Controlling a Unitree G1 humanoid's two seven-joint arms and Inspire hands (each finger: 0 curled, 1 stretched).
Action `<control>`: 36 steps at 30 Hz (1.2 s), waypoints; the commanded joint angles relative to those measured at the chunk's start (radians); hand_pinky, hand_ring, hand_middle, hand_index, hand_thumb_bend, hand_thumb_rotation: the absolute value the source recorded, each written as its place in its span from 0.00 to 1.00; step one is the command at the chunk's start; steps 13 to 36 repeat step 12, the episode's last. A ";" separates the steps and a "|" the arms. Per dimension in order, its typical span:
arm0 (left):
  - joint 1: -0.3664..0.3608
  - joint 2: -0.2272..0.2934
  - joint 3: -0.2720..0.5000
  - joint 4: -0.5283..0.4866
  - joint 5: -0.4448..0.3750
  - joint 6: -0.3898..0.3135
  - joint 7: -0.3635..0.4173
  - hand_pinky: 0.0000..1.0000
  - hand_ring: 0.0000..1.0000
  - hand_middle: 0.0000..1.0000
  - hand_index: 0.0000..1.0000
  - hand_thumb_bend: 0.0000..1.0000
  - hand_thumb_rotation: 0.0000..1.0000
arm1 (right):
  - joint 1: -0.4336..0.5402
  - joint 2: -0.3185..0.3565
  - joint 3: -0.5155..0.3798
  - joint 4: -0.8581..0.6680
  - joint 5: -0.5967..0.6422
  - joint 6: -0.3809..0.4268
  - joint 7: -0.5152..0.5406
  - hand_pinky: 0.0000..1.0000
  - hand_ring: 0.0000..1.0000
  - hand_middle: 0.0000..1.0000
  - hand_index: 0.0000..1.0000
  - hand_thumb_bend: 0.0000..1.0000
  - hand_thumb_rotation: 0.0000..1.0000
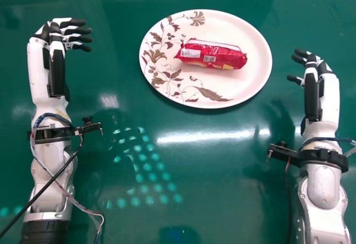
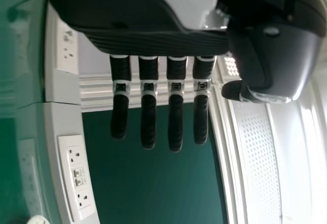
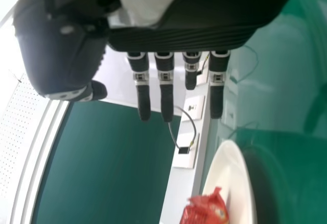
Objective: Pick up biscuit and place it in the plate
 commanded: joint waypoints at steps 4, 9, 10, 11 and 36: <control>0.038 -0.056 0.017 0.012 0.001 -0.035 0.029 0.37 0.45 0.50 0.50 0.41 0.04 | -0.012 -0.021 -0.045 0.006 0.035 0.013 0.004 0.67 0.77 0.78 0.76 0.51 0.36; 0.043 -0.082 0.023 0.029 -0.015 -0.041 0.025 0.37 0.44 0.50 0.49 0.48 0.04 | -0.020 -0.031 -0.067 0.018 0.036 0.002 -0.010 0.68 0.76 0.77 0.76 0.50 0.32; 0.041 -0.087 0.021 0.030 -0.013 -0.038 0.026 0.37 0.44 0.50 0.49 0.48 0.05 | -0.022 -0.033 -0.071 0.023 0.036 -0.003 -0.011 0.68 0.76 0.77 0.76 0.50 0.32; 0.036 -0.089 0.021 0.038 -0.020 -0.045 0.019 0.37 0.44 0.49 0.49 0.48 0.04 | -0.023 -0.035 -0.071 0.025 0.033 -0.007 -0.012 0.68 0.76 0.77 0.76 0.50 0.32; 0.031 -0.090 0.020 0.048 -0.024 -0.053 0.014 0.36 0.43 0.49 0.49 0.48 0.05 | -0.024 -0.036 -0.072 0.026 0.030 -0.008 -0.012 0.67 0.76 0.78 0.76 0.51 0.33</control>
